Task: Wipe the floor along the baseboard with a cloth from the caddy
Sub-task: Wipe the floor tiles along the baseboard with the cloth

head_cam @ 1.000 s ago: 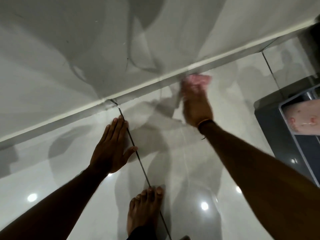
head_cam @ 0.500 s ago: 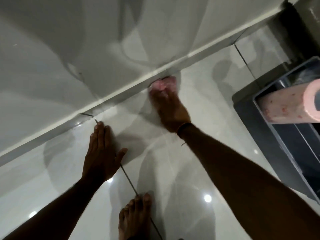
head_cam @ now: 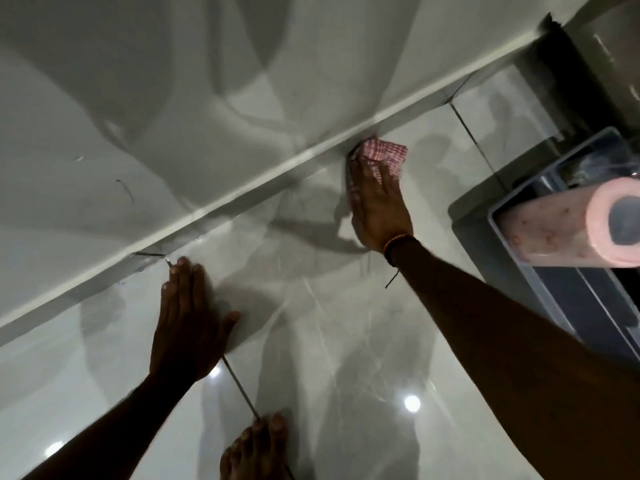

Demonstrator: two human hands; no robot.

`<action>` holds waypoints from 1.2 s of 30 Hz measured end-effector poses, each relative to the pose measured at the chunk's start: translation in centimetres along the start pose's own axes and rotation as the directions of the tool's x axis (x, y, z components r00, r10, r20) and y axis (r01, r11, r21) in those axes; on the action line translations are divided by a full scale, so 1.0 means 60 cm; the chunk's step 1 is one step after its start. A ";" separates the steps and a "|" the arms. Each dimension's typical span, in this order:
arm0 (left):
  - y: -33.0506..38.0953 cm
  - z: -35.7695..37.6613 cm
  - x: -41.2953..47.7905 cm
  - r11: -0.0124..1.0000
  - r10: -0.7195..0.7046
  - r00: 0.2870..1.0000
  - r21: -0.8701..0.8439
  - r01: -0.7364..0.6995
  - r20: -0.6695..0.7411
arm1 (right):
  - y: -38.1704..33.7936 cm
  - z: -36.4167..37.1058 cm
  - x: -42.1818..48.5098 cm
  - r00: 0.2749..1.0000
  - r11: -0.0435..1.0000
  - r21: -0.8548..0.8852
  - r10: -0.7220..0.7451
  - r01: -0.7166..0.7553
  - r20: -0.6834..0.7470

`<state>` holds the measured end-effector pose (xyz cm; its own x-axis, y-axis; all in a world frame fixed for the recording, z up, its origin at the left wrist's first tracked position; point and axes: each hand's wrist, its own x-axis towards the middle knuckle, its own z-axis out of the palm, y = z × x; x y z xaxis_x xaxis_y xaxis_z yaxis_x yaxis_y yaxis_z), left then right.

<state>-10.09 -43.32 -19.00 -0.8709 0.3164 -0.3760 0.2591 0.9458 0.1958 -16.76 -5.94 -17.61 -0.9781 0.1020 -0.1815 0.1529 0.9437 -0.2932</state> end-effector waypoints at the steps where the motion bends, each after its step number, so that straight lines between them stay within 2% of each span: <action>1: 0.003 -0.002 0.001 1.000 0.002 1.000 -0.004 -0.002 0.002 | 0.012 -0.011 0.012 0.999 0.999 0.011 0.044 -0.044 -0.014; 2: 0.006 -0.003 0.001 1.000 0.005 1.000 -0.005 -0.005 0.002 | 0.030 -0.025 0.035 0.986 0.989 0.011 0.145 -0.145 -0.078; 4: 0.008 -0.004 0.001 1.000 0.002 1.000 -0.009 -0.002 0.006 | 0.084 -0.062 0.099 0.903 0.920 0.043 0.391 -0.389 -0.181; 5: 0.006 -0.004 0.001 1.000 -0.003 1.000 -0.015 0.003 0.012 | 0.112 -0.084 0.131 0.869 0.879 0.030 0.475 -0.476 -0.139; 7: 0.000 -0.004 0.003 1.000 0.001 1.000 -0.022 0.000 0.021 | 0.153 -0.114 0.172 0.865 0.864 -0.034 0.502 -0.502 -0.015; 10: -0.006 -0.007 0.005 1.000 0.010 0.999 -0.013 -0.010 0.031 | 0.127 -0.097 0.158 0.884 0.885 0.006 0.466 -0.466 -0.012; 12: -0.002 -0.009 0.004 1.000 0.008 1.000 -0.020 -0.008 0.029 | 0.052 -0.052 0.109 0.935 0.936 -0.040 0.346 -0.350 -0.077; 14: 0.005 -0.011 0.003 0.999 -0.001 0.999 -0.036 0.002 0.038 | -0.039 -0.001 0.042 0.970 0.984 -0.002 0.176 -0.179 -0.166; 16: 0.014 -0.013 0.003 0.999 -0.013 0.999 -0.051 0.015 0.037 | -0.116 0.042 -0.018 0.990 0.997 -0.033 -0.068 0.064 -0.120; 17: 0.017 -0.013 0.004 0.998 -0.023 0.999 -0.056 0.026 0.038 | -0.144 0.061 -0.044 0.972 0.972 -0.044 -0.232 0.231 -0.035; 19: 0.021 -0.013 0.005 0.996 -0.048 0.998 -0.069 0.051 0.043 | -0.169 0.081 -0.073 0.857 0.863 -0.019 -0.499 0.505 0.129; 20: 0.020 -0.014 0.005 0.996 -0.049 0.998 -0.072 0.053 0.046 | -0.166 0.081 -0.067 0.812 0.823 0.011 -0.563 0.568 0.151; 21: 0.017 -0.014 0.004 0.997 -0.043 0.998 -0.070 0.046 0.048 | -0.156 0.077 -0.056 0.800 0.807 0.002 -0.585 0.590 0.137; 23: 0.012 -0.013 0.003 0.998 -0.019 0.999 -0.064 0.022 0.042 | -0.108 0.054 -0.025 0.845 0.840 -0.094 -0.527 0.535 0.093; 26: 0.006 -0.012 0.000 0.997 -0.009 1.000 -0.081 0.011 0.029 | 0.021 0.012 0.024 0.963 0.957 -0.108 -0.266 0.268 0.038; 28: 0.005 -0.008 -0.001 0.997 -0.006 1.000 -0.079 0.008 0.020 | 0.108 -0.027 0.055 0.999 0.985 -0.167 -0.038 0.037 -0.005; 30: 0.006 -0.006 0.001 0.997 -0.008 1.000 -0.079 0.010 0.023 | 0.168 -0.067 0.090 0.968 0.962 -0.112 0.249 -0.250 -0.031; 32: 0.006 -0.005 0.003 0.997 -0.012 1.000 -0.080 0.014 0.025 | 0.187 -0.091 0.119 0.914 0.914 -0.006 0.405 -0.405 -0.017; 34: 0.003 -0.005 0.002 0.997 -0.014 0.999 -0.079 0.017 0.035 | 0.152 -0.080 0.124 0.914 0.912 -0.068 0.405 -0.404 0.007; 36: 0.002 -0.007 0.002 0.997 -0.004 0.999 -0.074 0.008 0.044 | 0.074 -0.039 0.093 0.954 0.949 -0.101 0.298 -0.300 -0.035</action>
<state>-10.33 -43.20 -18.66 -0.8530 0.3152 -0.4161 0.2207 0.9401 0.2597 -21.85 -0.47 -17.73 -0.8925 0.3896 -0.2273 0.4241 0.8964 -0.1289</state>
